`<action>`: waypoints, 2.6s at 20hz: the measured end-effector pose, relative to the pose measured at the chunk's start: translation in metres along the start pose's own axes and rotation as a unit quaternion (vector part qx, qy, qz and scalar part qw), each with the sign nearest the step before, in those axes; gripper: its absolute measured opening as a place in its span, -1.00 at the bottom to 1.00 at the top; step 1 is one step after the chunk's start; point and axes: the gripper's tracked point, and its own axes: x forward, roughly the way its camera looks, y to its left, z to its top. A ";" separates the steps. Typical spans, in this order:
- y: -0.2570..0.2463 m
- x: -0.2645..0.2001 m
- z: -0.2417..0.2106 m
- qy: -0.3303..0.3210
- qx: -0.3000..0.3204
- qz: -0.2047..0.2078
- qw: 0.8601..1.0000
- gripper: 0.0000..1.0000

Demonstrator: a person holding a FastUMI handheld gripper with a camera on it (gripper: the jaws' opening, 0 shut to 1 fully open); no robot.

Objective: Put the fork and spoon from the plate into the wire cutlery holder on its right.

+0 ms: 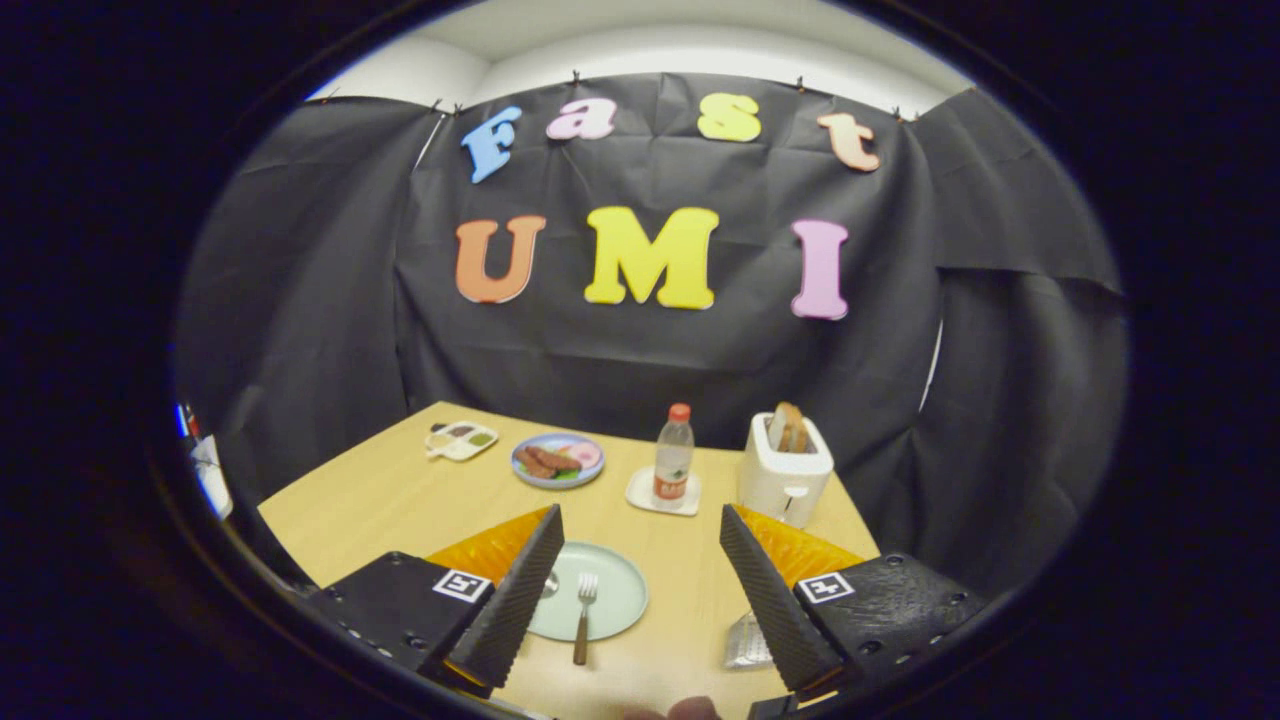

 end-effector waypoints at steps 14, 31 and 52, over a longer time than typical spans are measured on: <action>0.040 0.108 -0.167 0.252 0.000 0.010 0.968 0.91; 0.052 0.134 -0.209 0.363 0.005 0.019 0.932 -0.99; -0.148 -0.032 -0.125 0.483 0.092 -0.061 0.869 -0.99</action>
